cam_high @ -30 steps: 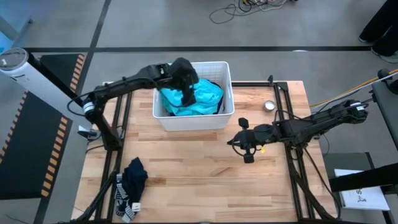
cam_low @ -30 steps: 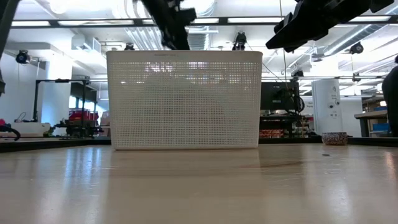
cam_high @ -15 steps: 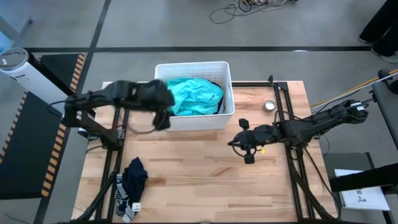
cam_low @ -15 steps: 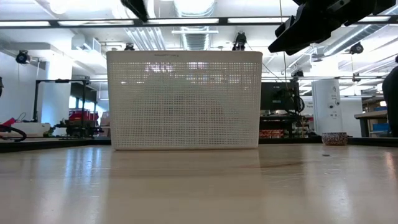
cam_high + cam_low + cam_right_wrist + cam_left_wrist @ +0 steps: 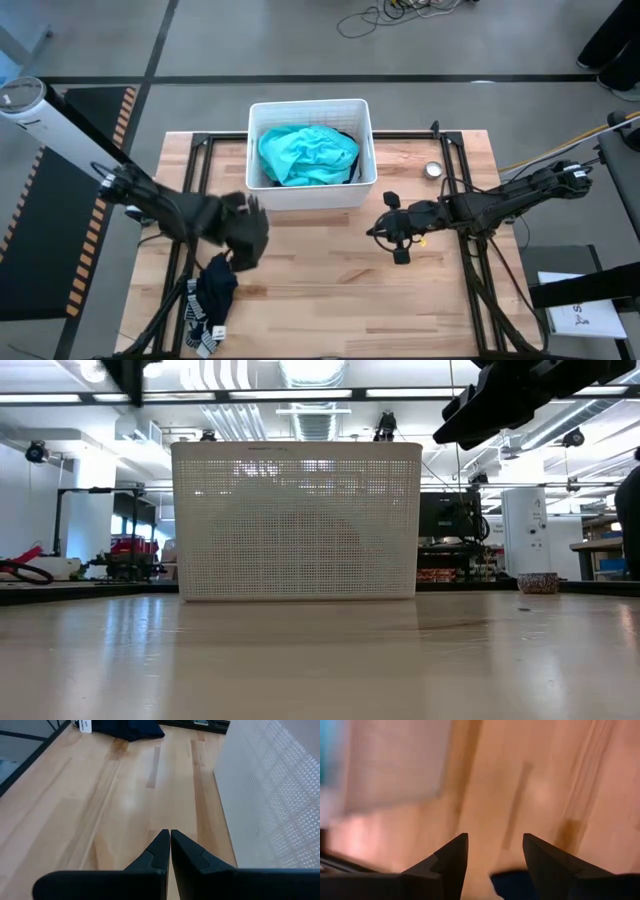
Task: Sort clothes
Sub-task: Put the blue underwear into the white bin
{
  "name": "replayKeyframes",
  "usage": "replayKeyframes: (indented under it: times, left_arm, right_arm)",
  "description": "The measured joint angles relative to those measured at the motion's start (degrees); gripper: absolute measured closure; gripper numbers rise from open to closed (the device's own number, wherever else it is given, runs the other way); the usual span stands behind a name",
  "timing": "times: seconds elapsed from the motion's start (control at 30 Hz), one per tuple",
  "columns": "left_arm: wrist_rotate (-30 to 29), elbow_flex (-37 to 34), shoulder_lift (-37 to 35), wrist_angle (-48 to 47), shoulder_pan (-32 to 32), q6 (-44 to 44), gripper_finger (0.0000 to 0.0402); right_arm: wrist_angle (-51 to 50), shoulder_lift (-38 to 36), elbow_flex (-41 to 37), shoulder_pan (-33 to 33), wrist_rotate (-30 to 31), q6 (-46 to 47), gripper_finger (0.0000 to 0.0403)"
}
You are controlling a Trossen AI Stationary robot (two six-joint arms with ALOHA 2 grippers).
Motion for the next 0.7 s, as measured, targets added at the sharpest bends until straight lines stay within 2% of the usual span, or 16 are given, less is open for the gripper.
replayKeyframes:
  times: [0.17, 0.37, 0.47, 0.6, 0.7]
  left_arm:
    - [4.24, -12.45, -1.69, 8.03, -5.40, -6.11, 0.0234]
    - [12.29, -27.27, -3.50, 26.80, -9.20, -12.08, 0.0244]
    - [14.49, -33.77, -3.51, 33.60, -9.93, -16.34, 0.0245]
    - [16.99, -40.57, -3.51, 40.80, -9.96, -21.00, 0.0228]
    - [18.72, -43.08, -3.51, 43.42, -10.01, -23.71, 0.0203]
  right_arm:
    - [0.00, 0.00, 0.00, 0.00, -0.17, 0.63, 0.0403]
    - [0.05, 0.00, 0.00, 0.00, -0.17, 1.08, 0.0403]
    - [0.02, 0.00, 0.00, 0.00, -0.17, 1.18, 0.0403]
    - [0.00, 0.00, 0.00, 0.00, -1.41, 1.33, 0.0403]
    - [0.02, 0.00, 0.00, 0.00, -1.44, 1.33, 0.0403]
